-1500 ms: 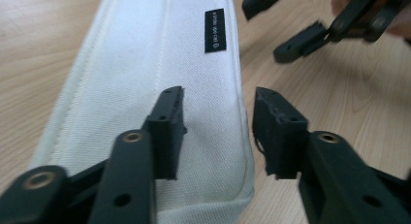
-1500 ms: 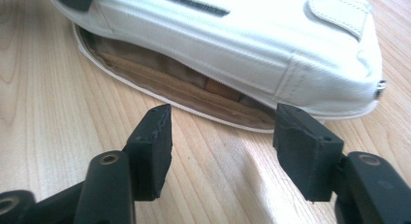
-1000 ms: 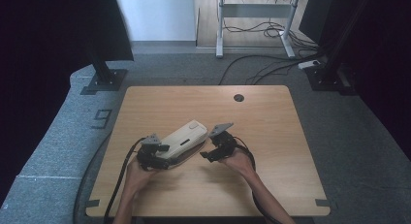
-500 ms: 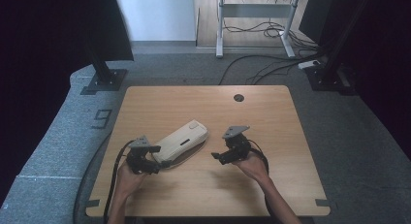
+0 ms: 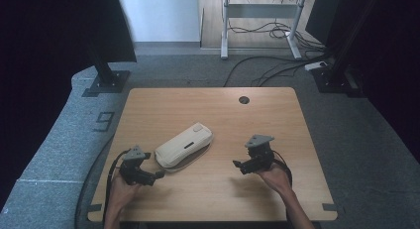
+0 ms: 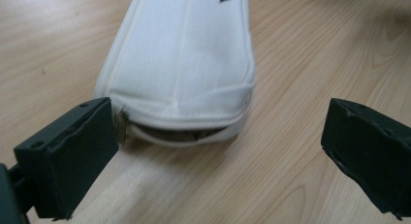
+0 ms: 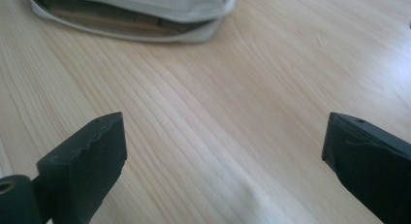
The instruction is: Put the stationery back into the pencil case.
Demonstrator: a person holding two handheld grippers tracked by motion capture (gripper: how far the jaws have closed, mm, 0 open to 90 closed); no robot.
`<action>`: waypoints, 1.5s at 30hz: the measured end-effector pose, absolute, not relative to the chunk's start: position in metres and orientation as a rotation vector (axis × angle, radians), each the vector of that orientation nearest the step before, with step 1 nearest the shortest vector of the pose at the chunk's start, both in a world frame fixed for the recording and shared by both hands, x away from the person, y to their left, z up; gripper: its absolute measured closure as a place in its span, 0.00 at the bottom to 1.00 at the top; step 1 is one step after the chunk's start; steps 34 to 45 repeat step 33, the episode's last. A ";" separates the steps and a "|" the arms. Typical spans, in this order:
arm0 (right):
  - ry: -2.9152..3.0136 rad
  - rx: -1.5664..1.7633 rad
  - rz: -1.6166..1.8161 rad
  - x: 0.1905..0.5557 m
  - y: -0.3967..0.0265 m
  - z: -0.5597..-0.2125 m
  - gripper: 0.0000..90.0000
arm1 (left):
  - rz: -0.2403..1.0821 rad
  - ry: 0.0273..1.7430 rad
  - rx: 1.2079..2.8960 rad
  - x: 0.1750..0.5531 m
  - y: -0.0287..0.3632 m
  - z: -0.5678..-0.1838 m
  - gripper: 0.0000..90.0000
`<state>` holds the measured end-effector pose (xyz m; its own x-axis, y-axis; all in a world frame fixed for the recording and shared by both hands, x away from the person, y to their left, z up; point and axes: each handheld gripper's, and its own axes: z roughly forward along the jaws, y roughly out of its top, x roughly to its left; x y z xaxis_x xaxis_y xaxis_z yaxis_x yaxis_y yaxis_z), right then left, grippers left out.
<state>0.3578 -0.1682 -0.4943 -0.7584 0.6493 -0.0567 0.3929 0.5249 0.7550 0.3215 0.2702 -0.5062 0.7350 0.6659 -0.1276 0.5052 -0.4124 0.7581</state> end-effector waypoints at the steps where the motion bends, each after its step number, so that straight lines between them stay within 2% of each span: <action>1: 2.436 0.873 1.078 0.356 -0.173 -0.496 0.01 | 0.249 0.889 2.101 0.321 0.271 -0.508 0.00; 9: 2.390 0.971 1.082 0.344 -0.200 -0.513 0.00 | 0.252 0.920 2.115 0.315 0.278 -0.528 0.00; 22: 2.352 1.119 1.022 0.334 -0.226 -0.555 0.00 | 0.296 0.938 2.238 0.315 0.267 -0.547 0.00; 25: 2.359 1.134 1.019 0.334 -0.228 -0.556 0.00 | 0.345 0.946 2.264 0.315 0.263 -0.548 0.00; 45: 2.372 1.134 1.003 0.334 -0.228 -0.557 0.00 | 0.349 0.958 2.260 0.314 0.262 -0.548 0.00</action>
